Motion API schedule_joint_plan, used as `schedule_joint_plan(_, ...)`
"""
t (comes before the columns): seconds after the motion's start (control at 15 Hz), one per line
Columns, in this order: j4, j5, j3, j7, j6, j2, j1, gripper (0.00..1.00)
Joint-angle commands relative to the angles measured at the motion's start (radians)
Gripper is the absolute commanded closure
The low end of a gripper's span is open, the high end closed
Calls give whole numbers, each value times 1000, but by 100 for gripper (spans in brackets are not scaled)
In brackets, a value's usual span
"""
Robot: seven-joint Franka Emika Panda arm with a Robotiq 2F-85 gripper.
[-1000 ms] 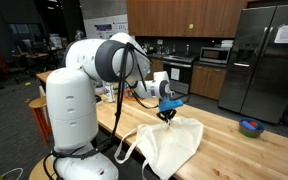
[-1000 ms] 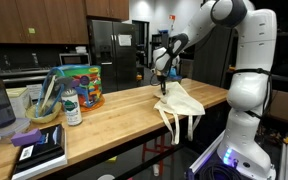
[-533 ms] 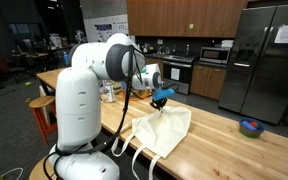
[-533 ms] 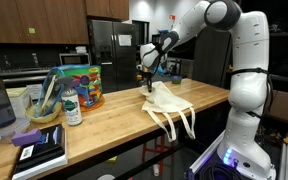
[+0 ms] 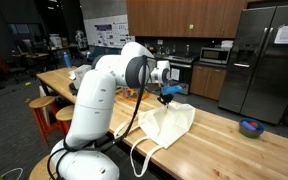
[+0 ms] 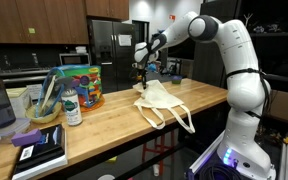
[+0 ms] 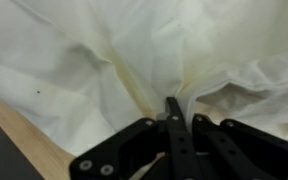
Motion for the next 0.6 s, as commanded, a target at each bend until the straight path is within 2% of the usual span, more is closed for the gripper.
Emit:
schedule_joint_plan(0.0, 131, 11, -18, -11, -80, 71, -34, 99)
schedule_joint_plan(0.2, 131, 5, -40, 3, -85, 62, -66, 99)
schedule_joint_plan(0.53, 23, -3, -88, 17, -39, -18, -125, 99)
